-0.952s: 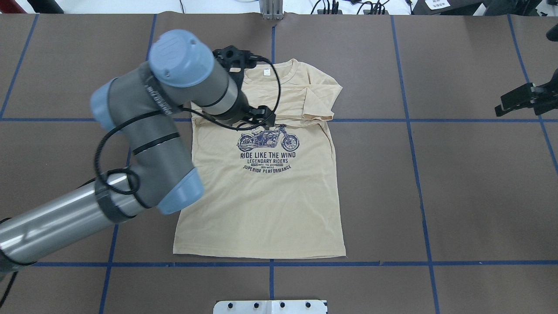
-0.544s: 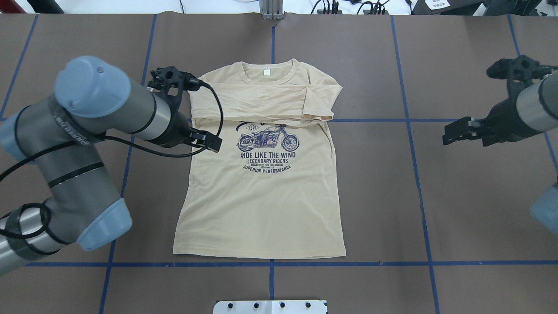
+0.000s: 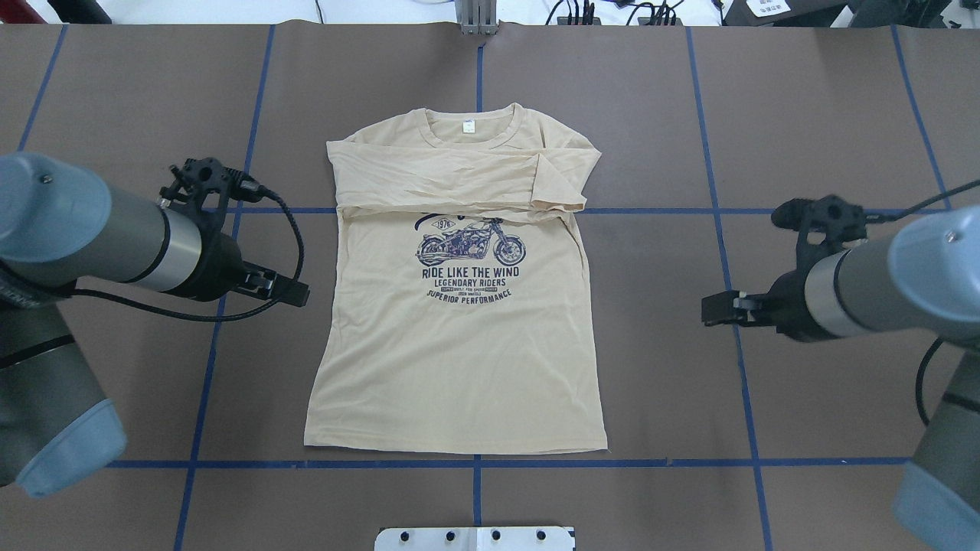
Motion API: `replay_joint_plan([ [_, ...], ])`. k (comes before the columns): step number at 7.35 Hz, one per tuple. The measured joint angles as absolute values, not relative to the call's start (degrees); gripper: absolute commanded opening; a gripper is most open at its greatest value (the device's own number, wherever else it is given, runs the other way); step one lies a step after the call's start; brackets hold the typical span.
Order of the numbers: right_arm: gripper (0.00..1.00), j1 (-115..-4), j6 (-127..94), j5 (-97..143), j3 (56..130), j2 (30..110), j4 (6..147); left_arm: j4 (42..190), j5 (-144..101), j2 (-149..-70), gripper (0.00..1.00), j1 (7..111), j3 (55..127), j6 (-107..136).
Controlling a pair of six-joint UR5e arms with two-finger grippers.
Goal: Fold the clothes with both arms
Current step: 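Move both grippers to the shirt hem corners nearest the robot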
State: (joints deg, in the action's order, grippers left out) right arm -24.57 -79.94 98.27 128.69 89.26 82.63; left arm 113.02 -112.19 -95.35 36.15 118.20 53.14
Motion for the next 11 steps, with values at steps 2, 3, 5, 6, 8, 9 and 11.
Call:
replay_joint_plan([
  [2, 1.00, -21.40, -82.37, 95.89, 128.82, 88.99, 82.62, 117.51, -107.59, -92.50, 1.00, 30.34, 117.65, 63.57],
  [3, 1.00, -21.08, -82.60, 95.65, 128.84, 88.91, 82.62, 118.03, -104.31, -92.36, 1.00, 26.43, 116.98, 69.52],
  [5, 1.00, -20.95, -82.69, 95.55, 128.81, 88.75, 82.62, 118.21, -100.58, -93.56, 0.89, 21.23, 114.93, 76.55],
  [6, 1.00, -20.93, -82.72, 95.54, 128.79, 88.72, 82.62, 118.21, -100.03, -94.40, 0.84, 20.02, 113.97, 78.50],
  [8, 1.00, -20.92, -82.72, 95.54, 128.82, 88.69, 82.62, 118.21, -99.74, -95.77, 0.62, 18.47, 113.09, 80.02],
  [9, 1.00, -20.92, -82.71, 95.54, 128.81, 88.68, 82.62, 118.21, -99.74, -96.19, 0.62, 17.83, 112.72, 80.17],
  [11, 1.00, -20.86, -82.71, 95.54, 128.83, 88.68, 82.62, 118.21, -99.75, -96.52, 0.60, 16.84, 112.01, 80.23],
])
